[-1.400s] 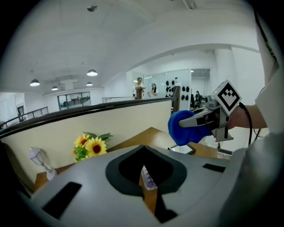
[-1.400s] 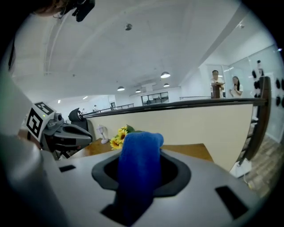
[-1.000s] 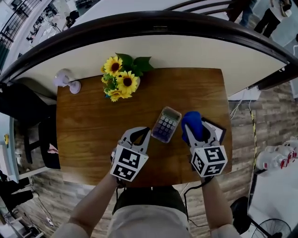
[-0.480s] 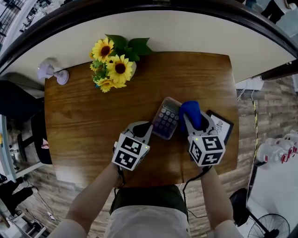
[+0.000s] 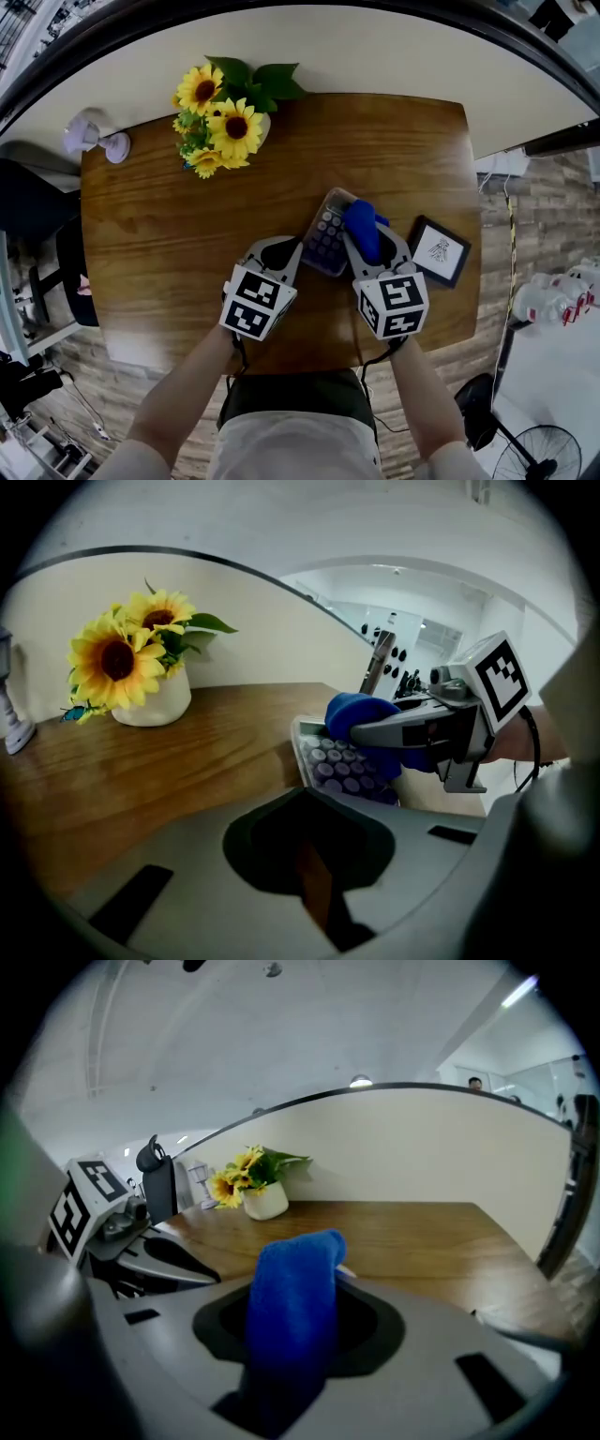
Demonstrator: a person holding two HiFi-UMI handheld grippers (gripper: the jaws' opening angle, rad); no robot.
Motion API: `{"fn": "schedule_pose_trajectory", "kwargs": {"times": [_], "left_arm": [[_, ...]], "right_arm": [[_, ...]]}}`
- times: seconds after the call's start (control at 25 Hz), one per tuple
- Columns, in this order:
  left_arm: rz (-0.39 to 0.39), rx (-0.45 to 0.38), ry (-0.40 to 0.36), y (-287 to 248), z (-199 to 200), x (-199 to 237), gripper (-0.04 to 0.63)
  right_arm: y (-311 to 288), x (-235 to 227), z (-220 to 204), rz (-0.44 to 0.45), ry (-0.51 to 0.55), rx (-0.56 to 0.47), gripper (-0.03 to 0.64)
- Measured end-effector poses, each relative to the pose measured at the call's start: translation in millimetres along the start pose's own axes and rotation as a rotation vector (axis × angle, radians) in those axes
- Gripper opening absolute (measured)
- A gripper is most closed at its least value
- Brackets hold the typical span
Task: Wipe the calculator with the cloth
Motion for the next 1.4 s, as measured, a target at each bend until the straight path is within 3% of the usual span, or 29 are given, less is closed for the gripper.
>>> {"fn": "schedule_pose_trajectory", "kwargs": {"times": [0.12, 0.52, 0.76, 0.92, 1.2, 1.28, 1.4], "left_arm": [[0.009, -0.005, -0.002, 0.4, -0.9, -0.2, 0.002], [0.006, -0.033, -0.017, 2.0, -0.5, -5.5, 0.002], [0.010, -0.038, -0.030, 2.6, -0.3, -5.6, 0.002], [0.009, -0.040, -0.029, 3.7, -1.6, -7.0, 0.002], [0.010, -0.049, -0.043, 4.9, -2.9, -7.2, 0.002], [0.007, -0.052, -0.034, 4.5, -3.3, -6.8, 0.002], [0.010, -0.054, -0.026, 5.1, -4.0, -6.5, 0.002]], "right_arm": [[2.1, 12.3, -1.8, 0.018, 0.023, 0.014, 0.155], [17.2, 70.4, -30.4, 0.211, 0.005, 0.118, 0.155], [28.7, 87.1, -51.8, 0.377, -0.010, 0.278, 0.153], [43.8, 66.4, -41.8, 0.300, -0.032, 0.212, 0.153], [38.6, -24.0, 6.3, -0.094, -0.074, -0.050, 0.155], [28.8, -39.3, 13.1, -0.140, -0.090, -0.085, 0.156], [6.9, -41.1, 14.1, -0.124, -0.081, -0.070, 0.156]]}}
Point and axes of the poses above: the fingertips, and each gripper's own axes: y backward along the fingers, x to its left, z out of its top, the point moved 7 cm from there along y, backward along the fingers, and after that the axes turned 11 degrees about z, right-handed, at the moved point
